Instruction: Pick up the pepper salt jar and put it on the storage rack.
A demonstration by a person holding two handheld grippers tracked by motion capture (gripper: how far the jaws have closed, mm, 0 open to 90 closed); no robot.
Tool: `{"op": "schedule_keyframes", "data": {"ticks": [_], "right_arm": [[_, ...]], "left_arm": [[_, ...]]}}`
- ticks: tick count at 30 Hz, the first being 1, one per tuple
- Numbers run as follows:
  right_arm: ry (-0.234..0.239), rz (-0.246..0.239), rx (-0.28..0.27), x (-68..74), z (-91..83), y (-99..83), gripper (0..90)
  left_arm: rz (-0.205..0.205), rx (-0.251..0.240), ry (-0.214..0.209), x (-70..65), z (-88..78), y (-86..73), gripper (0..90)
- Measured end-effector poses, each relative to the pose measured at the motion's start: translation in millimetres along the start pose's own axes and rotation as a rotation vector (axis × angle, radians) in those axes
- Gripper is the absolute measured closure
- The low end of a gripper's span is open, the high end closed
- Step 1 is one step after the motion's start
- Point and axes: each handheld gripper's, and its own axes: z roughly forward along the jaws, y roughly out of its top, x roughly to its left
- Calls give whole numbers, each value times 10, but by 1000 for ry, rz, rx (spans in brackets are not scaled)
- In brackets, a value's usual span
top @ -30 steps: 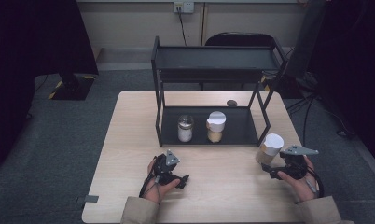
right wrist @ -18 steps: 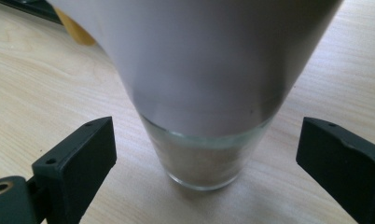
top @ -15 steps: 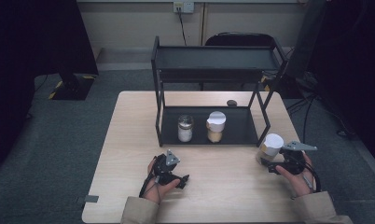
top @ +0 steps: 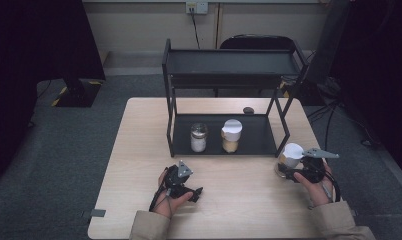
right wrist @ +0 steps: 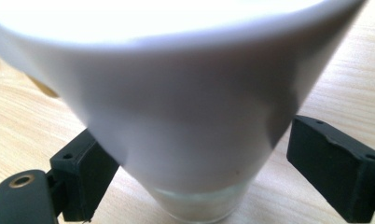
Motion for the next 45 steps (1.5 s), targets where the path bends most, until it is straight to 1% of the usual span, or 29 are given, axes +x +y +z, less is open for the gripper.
{"op": "schedule_keyframes", "data": {"ticks": [1, 4, 6, 9, 12, 16, 19, 28, 30, 35, 39, 45], "right_arm": [[-5, -4, 2, 4, 7, 5, 124], [-10, -7, 2, 6, 22, 6, 128], [0, -3, -2, -9, 30, 4, 150], [1, -11, -4, 2, 35, 10, 171], [12, -3, -13, -11, 39, 5, 206], [20, -13, -22, -2, 36, 0, 253], [27, -9, -27, -8, 36, -9, 277], [17, -25, -31, 11, 31, -15, 292], [15, -39, -29, 21, 29, -10, 295], [6, -52, -35, 44, 26, -26, 299], [1, -75, -31, 68, 18, -16, 302], [0, -86, -36, 77, 17, -25, 303]], "left_arm": [[0, 0, 0, 0, 0, 0, 1], [0, 0, 0, 0, 0, 0, 1], [0, 0, 0, 0, 0, 0, 1], [0, 0, 0, 0, 0, 0, 1], [0, 0, 0, 0, 0, 0, 1], [0, 0, 0, 0, 0, 0, 1], [0, 0, 0, 0, 0, 0, 1], [0, 0, 0, 0, 0, 0, 1], [0, 0, 0, 0, 0, 0, 1], [0, 0, 0, 0, 0, 0, 1], [0, 0, 0, 0, 0, 0, 1], [0, 0, 0, 0, 0, 0, 1]]}}
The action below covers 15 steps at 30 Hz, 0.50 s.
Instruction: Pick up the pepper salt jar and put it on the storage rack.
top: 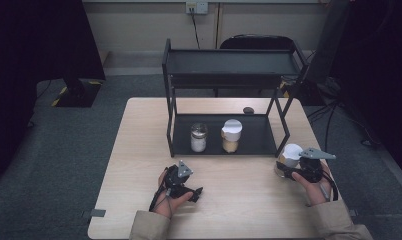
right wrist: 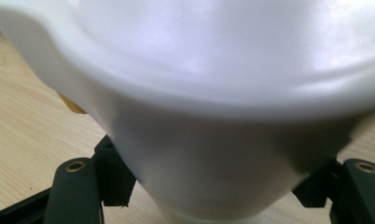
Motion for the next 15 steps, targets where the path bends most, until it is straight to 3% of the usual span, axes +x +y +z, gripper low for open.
{"op": "schedule_keyframes", "data": {"ticks": [15], "right_arm": [[56, -41, -1, 39, -55, 135, 305]], "left_arm": [[0, 0, 0, 0, 0, 0, 1]]}}
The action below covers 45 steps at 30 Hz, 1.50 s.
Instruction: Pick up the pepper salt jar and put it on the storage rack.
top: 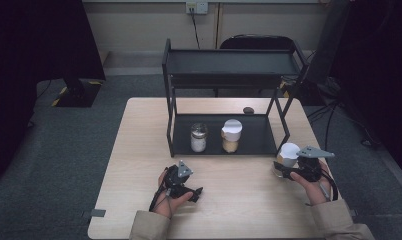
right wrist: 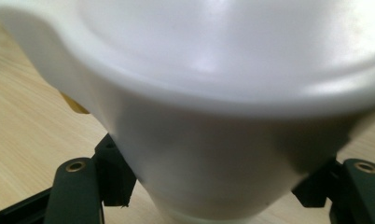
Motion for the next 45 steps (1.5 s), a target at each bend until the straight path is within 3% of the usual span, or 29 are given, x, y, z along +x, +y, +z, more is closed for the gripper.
{"op": "schedule_keyframes", "data": {"ticks": [16, 45], "right_arm": [[83, -8, 4, 56, 75, 161, 305], [131, -24, 17, 186, 317, 402, 306]], "left_arm": [[0, 0, 0, 0, 0, 0, 1], [0, 0, 0, 0, 0, 0, 1]]}}
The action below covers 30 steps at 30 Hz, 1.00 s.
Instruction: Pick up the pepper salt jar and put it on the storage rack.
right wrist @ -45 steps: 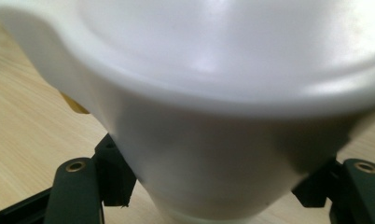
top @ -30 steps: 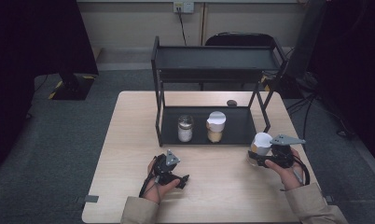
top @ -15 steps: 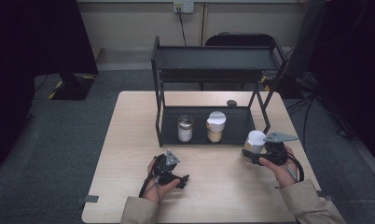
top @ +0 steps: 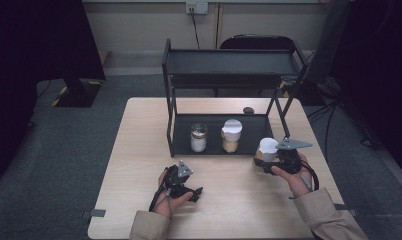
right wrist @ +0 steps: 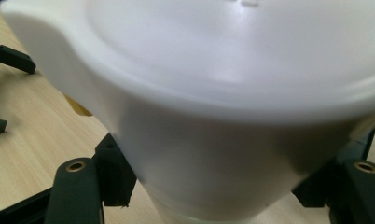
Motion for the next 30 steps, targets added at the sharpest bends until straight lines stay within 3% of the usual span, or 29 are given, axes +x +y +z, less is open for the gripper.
{"op": "schedule_keyframes", "data": {"ticks": [30], "right_arm": [[-22, 9, 7, -12, 200, 205, 306]], "left_arm": [[0, 0, 0, 0, 0, 0, 1]]}}
